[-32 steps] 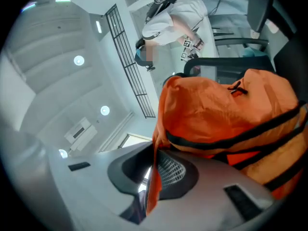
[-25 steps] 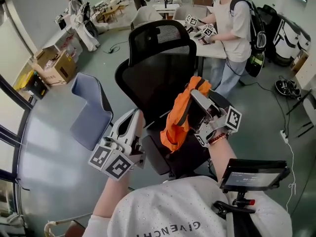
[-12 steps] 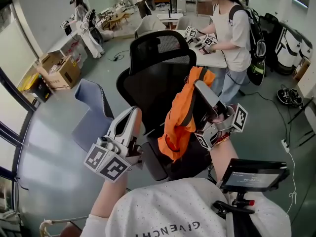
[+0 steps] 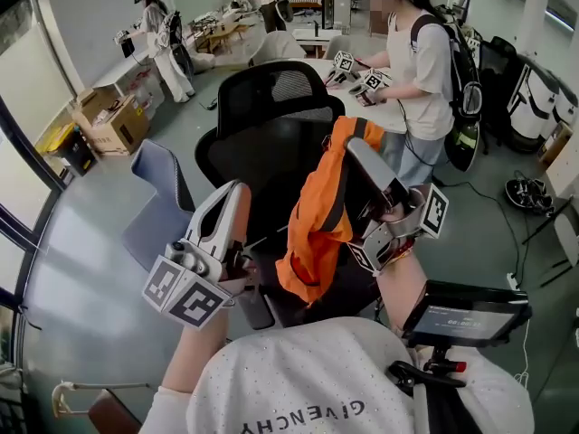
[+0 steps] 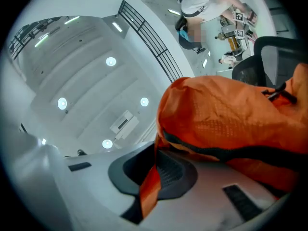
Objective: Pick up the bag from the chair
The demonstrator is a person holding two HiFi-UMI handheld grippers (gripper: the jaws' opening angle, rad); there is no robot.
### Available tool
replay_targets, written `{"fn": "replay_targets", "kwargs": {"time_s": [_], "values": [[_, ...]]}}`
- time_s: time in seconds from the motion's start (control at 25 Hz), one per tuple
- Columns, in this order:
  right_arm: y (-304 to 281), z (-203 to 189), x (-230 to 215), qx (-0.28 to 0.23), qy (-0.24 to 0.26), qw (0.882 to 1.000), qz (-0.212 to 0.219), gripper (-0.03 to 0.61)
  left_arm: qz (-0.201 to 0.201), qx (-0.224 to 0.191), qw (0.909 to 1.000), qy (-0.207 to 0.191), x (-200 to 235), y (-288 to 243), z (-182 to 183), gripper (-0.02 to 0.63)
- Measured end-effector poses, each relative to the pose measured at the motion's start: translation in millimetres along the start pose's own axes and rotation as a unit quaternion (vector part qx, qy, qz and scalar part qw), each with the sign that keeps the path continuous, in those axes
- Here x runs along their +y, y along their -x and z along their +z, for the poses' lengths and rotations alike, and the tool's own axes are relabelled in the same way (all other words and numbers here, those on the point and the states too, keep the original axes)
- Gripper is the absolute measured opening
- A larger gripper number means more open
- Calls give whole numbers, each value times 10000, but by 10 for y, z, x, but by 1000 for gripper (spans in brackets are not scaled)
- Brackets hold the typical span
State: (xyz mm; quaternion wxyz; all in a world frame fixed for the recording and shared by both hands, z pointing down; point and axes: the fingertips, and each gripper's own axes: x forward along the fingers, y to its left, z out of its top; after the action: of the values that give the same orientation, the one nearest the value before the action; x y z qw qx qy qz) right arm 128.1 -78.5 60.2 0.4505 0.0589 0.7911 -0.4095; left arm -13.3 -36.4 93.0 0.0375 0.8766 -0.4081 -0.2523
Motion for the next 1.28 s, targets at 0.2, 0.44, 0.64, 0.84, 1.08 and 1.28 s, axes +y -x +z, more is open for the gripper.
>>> {"fn": "replay_targets", "kwargs": {"time_s": [0.2,0.44,0.64,0.84,1.08,1.28], "values": [[226,140,262,151,-55,9996,248,12,150,-99,9997,-167,-334,-81,-121,2],[471,280,520,183,-72,9990,397,12,271,-9,9991,-339,-711,-156,-264,2],[785,284,622,228,-220,9987,399,12,439,-23,9983,-394,-972,-118,-450,2],[1486,261,790,400,-377,9979,332,12,548,-114,9974,-449,-1524,14,-930,2],[1611,336,783,398,-643,9971,122,12,845,-8,9960,-282,-1622,-17,-997,2],[2052,324,840,467,-631,9968,144,12,1124,92,9935,-152,-1800,147,-1388,2]]}}
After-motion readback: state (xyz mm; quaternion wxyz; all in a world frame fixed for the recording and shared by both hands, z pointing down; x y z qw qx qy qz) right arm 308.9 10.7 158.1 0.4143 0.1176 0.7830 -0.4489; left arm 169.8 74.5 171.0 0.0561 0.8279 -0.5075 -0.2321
